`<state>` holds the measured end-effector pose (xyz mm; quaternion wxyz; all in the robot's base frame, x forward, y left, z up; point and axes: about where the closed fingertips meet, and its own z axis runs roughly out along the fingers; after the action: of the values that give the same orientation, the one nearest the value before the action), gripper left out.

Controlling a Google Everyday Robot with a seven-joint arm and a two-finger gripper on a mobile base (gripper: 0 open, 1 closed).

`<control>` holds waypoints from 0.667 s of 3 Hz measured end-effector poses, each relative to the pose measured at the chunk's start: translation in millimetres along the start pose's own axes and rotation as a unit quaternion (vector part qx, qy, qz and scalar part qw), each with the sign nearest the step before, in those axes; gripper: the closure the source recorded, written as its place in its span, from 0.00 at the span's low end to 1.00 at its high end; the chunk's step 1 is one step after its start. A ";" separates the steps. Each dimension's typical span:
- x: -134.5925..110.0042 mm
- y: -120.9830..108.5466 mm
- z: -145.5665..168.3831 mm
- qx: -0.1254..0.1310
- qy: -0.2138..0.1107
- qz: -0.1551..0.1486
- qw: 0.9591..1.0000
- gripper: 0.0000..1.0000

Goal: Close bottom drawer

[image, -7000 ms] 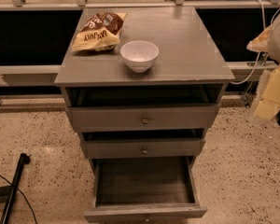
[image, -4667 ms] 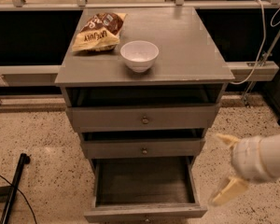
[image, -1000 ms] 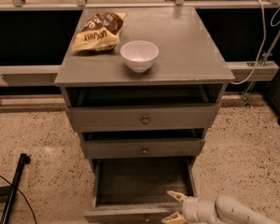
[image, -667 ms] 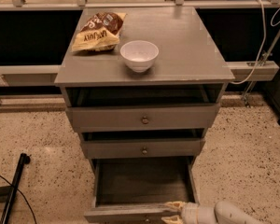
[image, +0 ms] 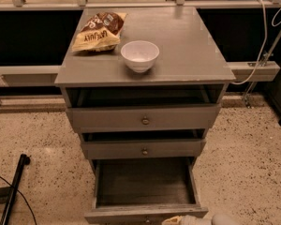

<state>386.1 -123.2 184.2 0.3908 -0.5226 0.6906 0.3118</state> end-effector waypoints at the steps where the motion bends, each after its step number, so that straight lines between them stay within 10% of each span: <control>1: 27.9 2.2 11.6 0.033 0.016 0.019 0.999 1.00; 2: 47.8 -4.4 14.1 0.086 0.030 0.033 0.995 1.00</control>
Offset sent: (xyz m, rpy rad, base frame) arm 0.0096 -0.0384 -0.0730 -0.1436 -0.0485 -0.3461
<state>386.3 -135.4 135.7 0.4025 -0.4737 0.7430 0.2481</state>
